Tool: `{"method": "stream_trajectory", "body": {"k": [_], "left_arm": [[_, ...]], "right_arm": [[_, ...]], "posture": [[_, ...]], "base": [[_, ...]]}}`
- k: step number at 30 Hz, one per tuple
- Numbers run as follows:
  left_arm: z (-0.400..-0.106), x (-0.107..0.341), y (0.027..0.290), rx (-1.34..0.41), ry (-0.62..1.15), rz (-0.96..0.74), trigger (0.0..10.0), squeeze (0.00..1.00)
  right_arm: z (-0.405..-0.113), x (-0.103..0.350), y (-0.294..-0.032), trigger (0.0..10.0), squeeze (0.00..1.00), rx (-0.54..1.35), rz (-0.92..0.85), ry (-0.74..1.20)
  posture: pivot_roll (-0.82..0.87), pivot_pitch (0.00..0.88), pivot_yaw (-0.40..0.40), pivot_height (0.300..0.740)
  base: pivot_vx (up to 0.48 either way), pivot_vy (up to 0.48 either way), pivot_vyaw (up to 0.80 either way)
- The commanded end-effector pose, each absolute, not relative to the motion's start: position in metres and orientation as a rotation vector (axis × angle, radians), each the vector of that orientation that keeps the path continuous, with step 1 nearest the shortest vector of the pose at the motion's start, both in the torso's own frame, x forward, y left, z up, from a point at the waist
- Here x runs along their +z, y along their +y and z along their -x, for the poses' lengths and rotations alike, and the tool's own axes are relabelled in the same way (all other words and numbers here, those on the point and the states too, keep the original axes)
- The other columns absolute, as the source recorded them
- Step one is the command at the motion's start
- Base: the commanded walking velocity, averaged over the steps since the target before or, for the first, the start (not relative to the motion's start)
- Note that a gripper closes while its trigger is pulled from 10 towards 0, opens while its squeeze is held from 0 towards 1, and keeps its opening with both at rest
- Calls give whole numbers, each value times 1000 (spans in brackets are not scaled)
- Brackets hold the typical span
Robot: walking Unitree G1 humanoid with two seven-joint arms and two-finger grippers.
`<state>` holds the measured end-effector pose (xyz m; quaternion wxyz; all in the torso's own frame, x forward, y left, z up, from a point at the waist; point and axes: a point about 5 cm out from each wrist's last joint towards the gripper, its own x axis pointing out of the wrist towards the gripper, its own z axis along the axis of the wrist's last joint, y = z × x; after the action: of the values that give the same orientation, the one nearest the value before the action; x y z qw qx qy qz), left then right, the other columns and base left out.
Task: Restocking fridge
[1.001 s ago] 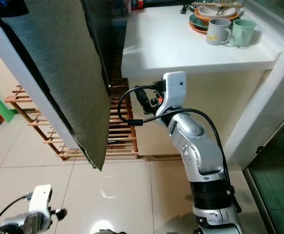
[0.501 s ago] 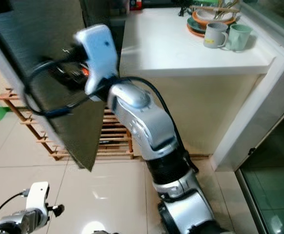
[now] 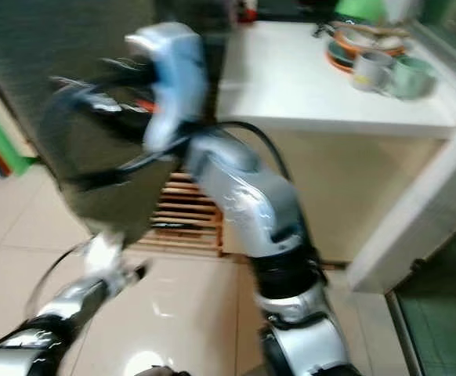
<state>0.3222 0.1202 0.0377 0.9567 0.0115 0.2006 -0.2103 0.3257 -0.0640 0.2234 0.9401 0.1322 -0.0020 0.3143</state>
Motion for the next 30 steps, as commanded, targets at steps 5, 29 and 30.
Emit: {"method": "stream_trajectory", "body": {"k": [5,29,30], "left_arm": [[-329,72,91,-628,254,-168,10000,0],[-356,169,174,71,-70,-349,10000,0],[-354,173,185,141,-77,-380,10000,0]], "right_arm": [[-323,199,-99,10000,0,443,-252,43],[-314,182,-93,10000,0,446,-229,94],[-314,181,-93,10000,0,449,-229,97]], "posture": [[-180,0,98,740],[-144,0,90,740],[-144,0,90,740]], "base": [[0,0,0],[0,0,0],[0,0,0]]}}
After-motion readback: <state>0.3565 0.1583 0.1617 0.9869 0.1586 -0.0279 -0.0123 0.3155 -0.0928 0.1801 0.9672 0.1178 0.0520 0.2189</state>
